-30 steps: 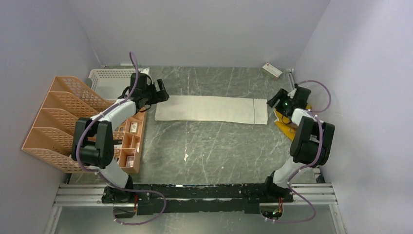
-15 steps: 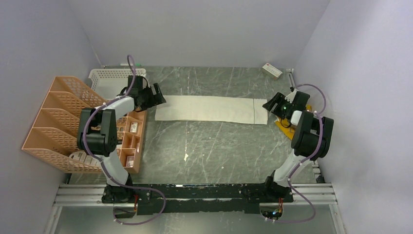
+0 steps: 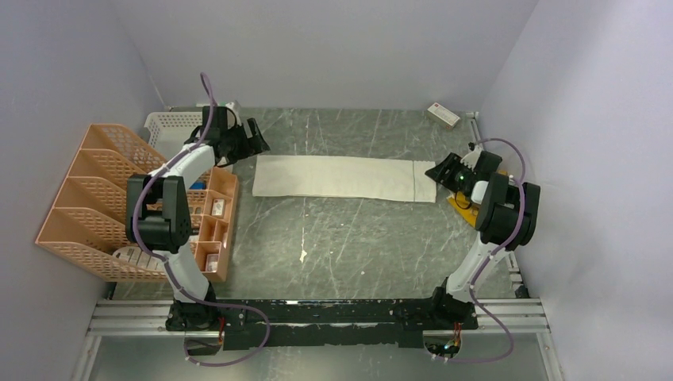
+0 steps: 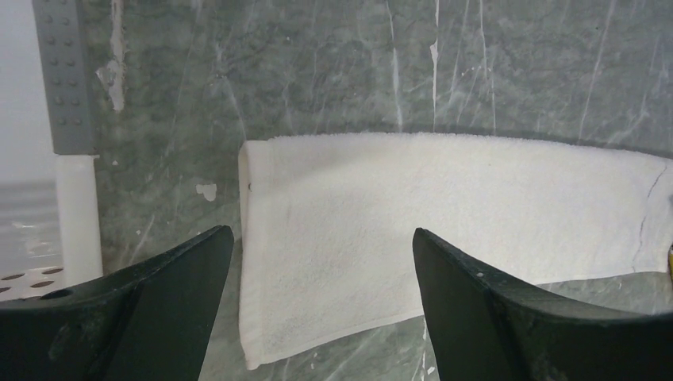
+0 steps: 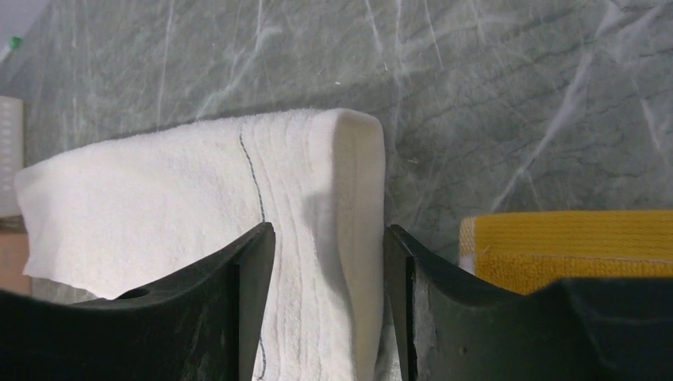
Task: Roll the towels
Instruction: Fold the towel at the center of the board.
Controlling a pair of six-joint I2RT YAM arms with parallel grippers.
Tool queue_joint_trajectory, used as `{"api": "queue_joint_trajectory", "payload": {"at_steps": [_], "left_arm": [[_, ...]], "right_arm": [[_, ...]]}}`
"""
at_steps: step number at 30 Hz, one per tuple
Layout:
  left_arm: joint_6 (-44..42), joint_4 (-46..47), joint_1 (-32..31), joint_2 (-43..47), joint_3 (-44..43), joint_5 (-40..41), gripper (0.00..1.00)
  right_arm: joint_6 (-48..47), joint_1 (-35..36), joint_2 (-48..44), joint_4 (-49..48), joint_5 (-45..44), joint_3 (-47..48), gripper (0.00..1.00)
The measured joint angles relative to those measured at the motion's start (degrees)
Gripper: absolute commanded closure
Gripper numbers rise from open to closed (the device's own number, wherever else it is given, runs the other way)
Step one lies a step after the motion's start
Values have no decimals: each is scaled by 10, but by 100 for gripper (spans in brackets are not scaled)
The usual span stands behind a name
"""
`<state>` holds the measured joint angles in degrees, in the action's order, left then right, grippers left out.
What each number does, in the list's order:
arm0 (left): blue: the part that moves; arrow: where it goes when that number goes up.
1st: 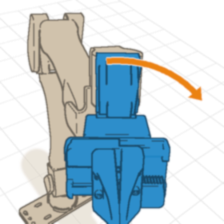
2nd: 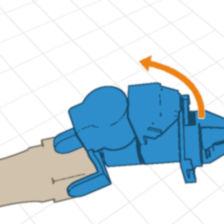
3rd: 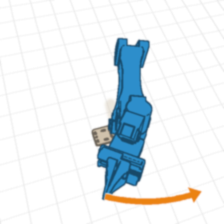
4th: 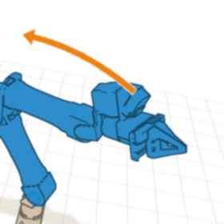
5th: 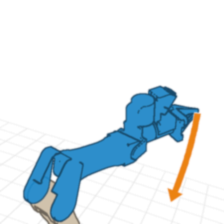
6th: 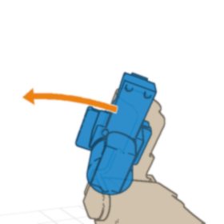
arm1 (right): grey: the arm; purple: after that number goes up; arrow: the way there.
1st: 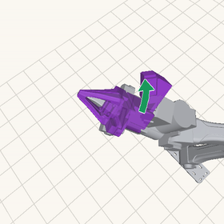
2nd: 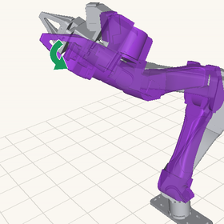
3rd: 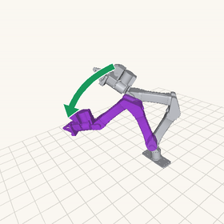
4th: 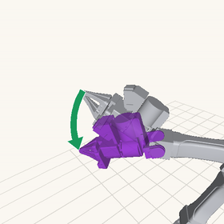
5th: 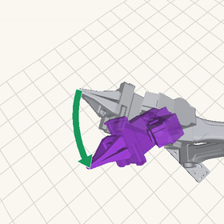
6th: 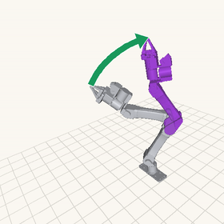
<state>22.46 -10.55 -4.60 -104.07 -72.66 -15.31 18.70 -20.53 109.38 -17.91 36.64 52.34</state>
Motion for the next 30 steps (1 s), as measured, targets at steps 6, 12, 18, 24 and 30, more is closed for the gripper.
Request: {"api": "queue_joint_trajectory", "payload": {"at_steps": [6, 12, 18, 24, 30], "left_arm": [[-1, -10, 12, 0, -12, -19, 5], [1, -10, 19, 3, -10, -39, 6], [1, -10, 21, 10, -10, -53, 6], [0, -16, 25, 23, -10, -56, 6], [-3, -30, 32, 30, -17, -58, 6]], "right_arm": [[9, 0, 12, -31, 27, -6, 53], [19, 0, 12, -46, 41, -22, 64], [30, 0, 14, -39, 50, -34, 100], [35, -4, -6, 6, 26, -34, 100], [15, -21, -47, 109, -57, 34, 100]]}}
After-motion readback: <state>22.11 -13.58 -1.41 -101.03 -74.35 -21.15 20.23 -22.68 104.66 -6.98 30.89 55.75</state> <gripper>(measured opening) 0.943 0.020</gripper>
